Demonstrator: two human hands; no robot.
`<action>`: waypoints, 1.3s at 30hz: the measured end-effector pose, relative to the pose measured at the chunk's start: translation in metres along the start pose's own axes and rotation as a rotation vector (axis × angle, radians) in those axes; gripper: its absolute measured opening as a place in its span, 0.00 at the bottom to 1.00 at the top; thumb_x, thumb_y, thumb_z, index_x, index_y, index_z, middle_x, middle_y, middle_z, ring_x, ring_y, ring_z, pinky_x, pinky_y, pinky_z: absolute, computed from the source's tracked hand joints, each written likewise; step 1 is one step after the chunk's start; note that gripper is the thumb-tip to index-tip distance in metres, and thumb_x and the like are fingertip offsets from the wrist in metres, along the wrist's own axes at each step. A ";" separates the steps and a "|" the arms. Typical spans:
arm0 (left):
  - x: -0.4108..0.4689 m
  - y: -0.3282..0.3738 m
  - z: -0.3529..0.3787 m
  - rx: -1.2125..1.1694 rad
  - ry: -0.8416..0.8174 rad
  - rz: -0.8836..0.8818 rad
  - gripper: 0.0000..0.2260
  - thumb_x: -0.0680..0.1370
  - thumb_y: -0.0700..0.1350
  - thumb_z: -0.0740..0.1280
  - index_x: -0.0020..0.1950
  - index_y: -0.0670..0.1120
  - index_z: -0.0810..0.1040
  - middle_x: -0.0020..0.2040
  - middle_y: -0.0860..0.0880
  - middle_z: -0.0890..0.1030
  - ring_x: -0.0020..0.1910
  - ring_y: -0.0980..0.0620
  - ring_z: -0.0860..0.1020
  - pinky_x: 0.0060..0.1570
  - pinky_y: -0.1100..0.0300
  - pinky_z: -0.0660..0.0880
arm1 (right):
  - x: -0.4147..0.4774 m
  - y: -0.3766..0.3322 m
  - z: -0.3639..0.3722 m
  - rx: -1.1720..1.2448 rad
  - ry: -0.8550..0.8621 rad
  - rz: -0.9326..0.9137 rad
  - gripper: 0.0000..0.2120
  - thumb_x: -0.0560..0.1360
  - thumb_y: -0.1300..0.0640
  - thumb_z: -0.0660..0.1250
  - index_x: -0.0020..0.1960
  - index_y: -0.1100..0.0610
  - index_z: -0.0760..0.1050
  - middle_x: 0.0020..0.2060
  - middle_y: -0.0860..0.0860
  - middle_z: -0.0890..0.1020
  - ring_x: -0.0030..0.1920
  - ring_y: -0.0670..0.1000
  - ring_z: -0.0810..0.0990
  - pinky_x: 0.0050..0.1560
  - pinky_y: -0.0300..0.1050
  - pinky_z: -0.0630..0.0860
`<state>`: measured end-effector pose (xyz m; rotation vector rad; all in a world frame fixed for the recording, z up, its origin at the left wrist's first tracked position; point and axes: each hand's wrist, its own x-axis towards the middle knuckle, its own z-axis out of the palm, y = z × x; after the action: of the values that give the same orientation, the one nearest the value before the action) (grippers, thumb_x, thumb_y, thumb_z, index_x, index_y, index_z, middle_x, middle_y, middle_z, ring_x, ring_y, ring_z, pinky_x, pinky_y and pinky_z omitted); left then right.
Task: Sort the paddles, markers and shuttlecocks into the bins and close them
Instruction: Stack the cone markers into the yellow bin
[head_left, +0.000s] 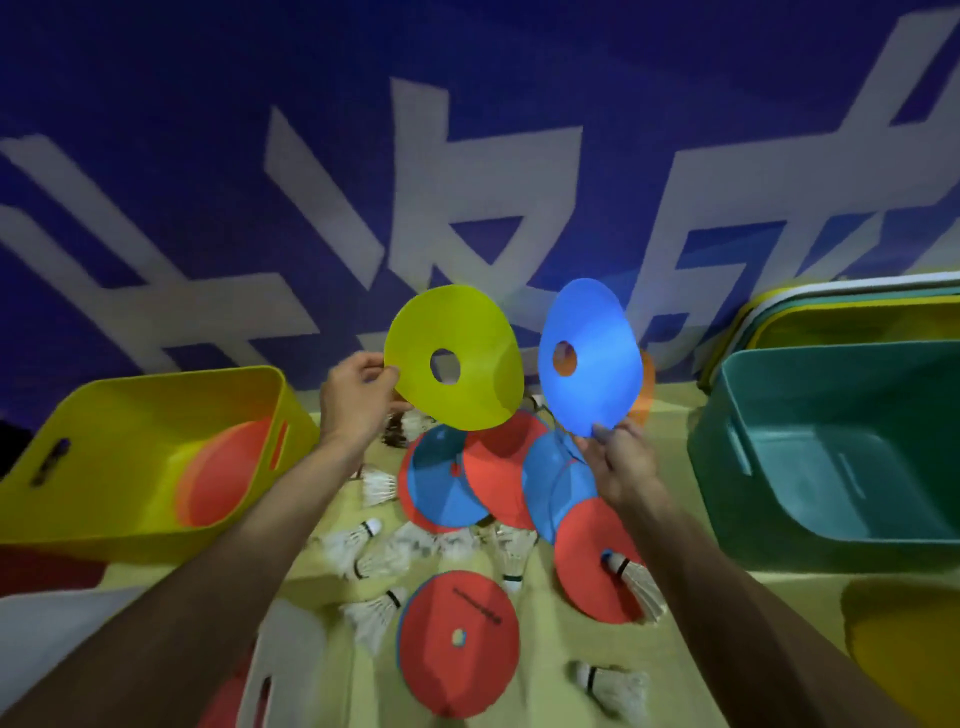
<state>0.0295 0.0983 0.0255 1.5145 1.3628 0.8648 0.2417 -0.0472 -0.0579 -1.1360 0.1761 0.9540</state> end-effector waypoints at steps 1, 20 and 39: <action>0.000 0.001 -0.016 -0.032 0.012 -0.003 0.04 0.78 0.38 0.65 0.51 0.40 0.77 0.46 0.42 0.82 0.33 0.54 0.82 0.33 0.60 0.81 | -0.008 0.004 0.011 0.033 -0.021 -0.002 0.13 0.76 0.75 0.57 0.49 0.59 0.71 0.29 0.51 0.83 0.27 0.45 0.82 0.26 0.38 0.78; 0.033 -0.099 -0.284 -0.159 0.166 -0.200 0.12 0.79 0.38 0.64 0.62 0.43 0.75 0.51 0.43 0.82 0.48 0.46 0.82 0.43 0.54 0.81 | -0.132 0.121 0.203 -0.245 -0.205 -0.026 0.18 0.76 0.71 0.63 0.65 0.61 0.70 0.47 0.60 0.81 0.40 0.54 0.81 0.34 0.40 0.81; 0.071 -0.142 -0.310 0.177 -0.099 -0.308 0.22 0.79 0.40 0.62 0.73 0.41 0.66 0.68 0.42 0.74 0.65 0.43 0.73 0.64 0.49 0.69 | -0.176 0.160 0.258 -0.424 -0.248 -0.127 0.15 0.77 0.69 0.64 0.61 0.59 0.73 0.40 0.58 0.82 0.29 0.49 0.81 0.40 0.43 0.83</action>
<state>-0.2968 0.2178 -0.0012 1.4077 1.5793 0.4818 -0.0661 0.0834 0.0484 -1.3822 -0.3104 1.0367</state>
